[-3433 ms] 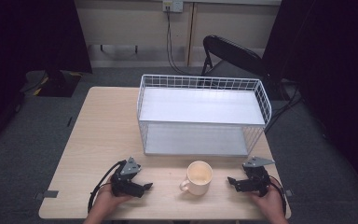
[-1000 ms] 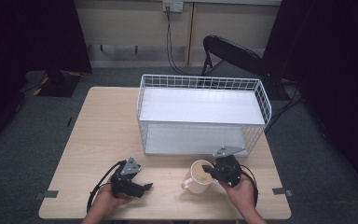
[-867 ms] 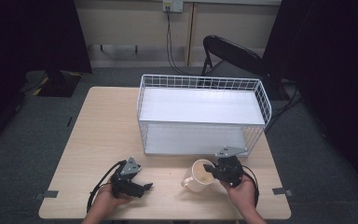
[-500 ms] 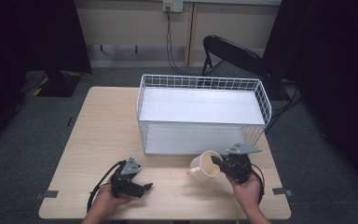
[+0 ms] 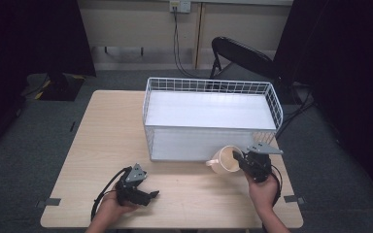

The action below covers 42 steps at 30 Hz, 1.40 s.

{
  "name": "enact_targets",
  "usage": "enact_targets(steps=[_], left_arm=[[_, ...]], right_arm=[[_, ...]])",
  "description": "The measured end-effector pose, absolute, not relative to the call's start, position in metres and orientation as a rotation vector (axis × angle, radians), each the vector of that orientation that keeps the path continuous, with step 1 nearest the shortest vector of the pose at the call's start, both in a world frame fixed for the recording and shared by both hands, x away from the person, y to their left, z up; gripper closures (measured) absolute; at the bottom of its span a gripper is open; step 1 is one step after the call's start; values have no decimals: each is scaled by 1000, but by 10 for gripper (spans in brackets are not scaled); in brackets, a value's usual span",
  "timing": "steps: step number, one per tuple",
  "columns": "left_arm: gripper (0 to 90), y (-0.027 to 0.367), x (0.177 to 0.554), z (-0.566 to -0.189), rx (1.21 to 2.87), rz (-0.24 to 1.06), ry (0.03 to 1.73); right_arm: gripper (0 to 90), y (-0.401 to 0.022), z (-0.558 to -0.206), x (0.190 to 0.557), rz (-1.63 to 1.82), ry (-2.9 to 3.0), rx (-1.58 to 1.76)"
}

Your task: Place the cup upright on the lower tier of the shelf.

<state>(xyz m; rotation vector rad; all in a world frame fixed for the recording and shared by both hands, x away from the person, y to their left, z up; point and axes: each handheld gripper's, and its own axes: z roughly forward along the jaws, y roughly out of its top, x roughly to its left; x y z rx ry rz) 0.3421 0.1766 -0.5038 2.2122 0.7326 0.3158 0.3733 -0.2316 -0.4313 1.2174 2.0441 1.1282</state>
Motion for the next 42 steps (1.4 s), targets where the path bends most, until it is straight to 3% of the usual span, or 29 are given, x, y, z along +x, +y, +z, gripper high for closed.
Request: enact_targets(steps=[42], left_arm=[[126, 177, 342, -504, 2213, 316, 733]], right_arm=[[821, -240, -439, 402, 965, 1859, 1269]])
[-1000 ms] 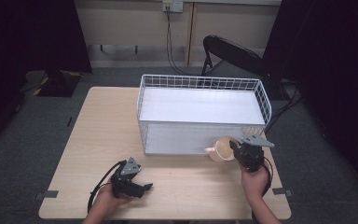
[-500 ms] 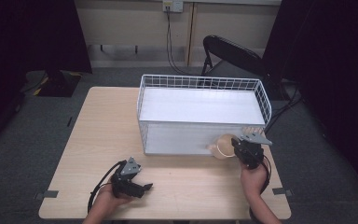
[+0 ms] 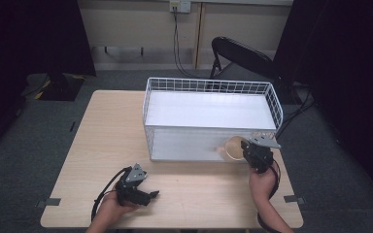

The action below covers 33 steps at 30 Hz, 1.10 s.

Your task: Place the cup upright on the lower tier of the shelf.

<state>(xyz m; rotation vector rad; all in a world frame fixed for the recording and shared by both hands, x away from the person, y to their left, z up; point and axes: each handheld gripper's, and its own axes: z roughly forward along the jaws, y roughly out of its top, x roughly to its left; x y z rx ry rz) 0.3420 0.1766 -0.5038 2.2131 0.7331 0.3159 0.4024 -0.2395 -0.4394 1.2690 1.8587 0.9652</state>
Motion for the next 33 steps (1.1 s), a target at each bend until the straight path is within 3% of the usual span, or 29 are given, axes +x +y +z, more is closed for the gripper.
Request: enact_targets(steps=[11, 24, 33], left_arm=[[125, 176, 342, -504, 2212, 313, 735], [121, 176, 342, -504, 2213, 313, 733], [121, 176, 342, -504, 2213, 313, 733]], right_arm=[[778, -239, -438, 407, 1011, 1821, 1287], [407, -244, -435, 408, 1094, 1783, 1328], [274, -244, -427, 406, 1159, 1850, 1338]])
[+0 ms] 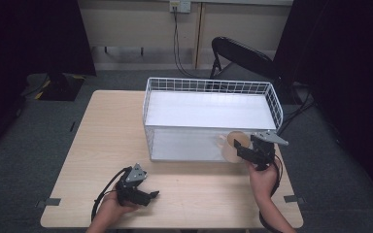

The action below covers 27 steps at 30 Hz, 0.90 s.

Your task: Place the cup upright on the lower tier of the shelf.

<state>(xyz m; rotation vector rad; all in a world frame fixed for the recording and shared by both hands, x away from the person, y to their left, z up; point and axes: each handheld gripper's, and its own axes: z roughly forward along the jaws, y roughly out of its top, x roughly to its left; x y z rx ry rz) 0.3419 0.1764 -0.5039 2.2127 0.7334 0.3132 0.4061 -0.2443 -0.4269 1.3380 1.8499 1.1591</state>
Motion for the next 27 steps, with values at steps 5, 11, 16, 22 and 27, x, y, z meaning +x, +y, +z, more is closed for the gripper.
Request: enact_targets(steps=[5, 11, 16, 22, 27], left_arm=[[121, 176, 342, -504, 2213, 313, 733], [121, 176, 342, -504, 2213, 313, 733], [121, 176, 342, -504, 2213, 313, 733], [121, 176, 342, -504, 2213, 313, 733], [121, 176, 342, -504, 2213, 313, 733]], right_arm=[[247, -247, -423, 401, 1184, 1847, 1337], [231, -250, -420, 399, 1188, 1851, 1341], [218, -251, -421, 397, 1167, 1873, 1327], [213, -252, -418, 394, 1174, 1887, 1319], [198, -253, -416, 391, 1178, 1903, 1305]])
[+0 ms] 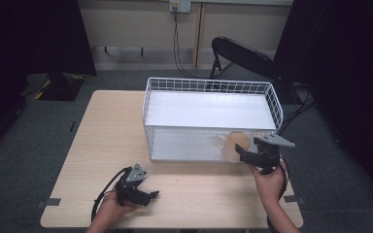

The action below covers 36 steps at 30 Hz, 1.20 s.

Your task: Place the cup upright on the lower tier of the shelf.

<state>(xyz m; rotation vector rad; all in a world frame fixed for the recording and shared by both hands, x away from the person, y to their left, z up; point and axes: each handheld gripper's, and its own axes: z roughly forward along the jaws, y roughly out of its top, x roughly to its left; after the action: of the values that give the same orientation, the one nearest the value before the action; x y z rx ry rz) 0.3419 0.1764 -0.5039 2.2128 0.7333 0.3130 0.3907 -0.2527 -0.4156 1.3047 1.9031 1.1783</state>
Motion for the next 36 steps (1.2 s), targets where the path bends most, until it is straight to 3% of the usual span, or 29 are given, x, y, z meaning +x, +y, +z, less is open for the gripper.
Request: enact_targets(steps=[10, 36], left_arm=[[121, 176, 342, -504, 2213, 313, 733], [121, 176, 342, -504, 2213, 313, 734]], right_arm=[[150, -253, -420, 385, 1160, 1931, 1277], [142, -249, -447, 388, 1116, 1963, 1299]])
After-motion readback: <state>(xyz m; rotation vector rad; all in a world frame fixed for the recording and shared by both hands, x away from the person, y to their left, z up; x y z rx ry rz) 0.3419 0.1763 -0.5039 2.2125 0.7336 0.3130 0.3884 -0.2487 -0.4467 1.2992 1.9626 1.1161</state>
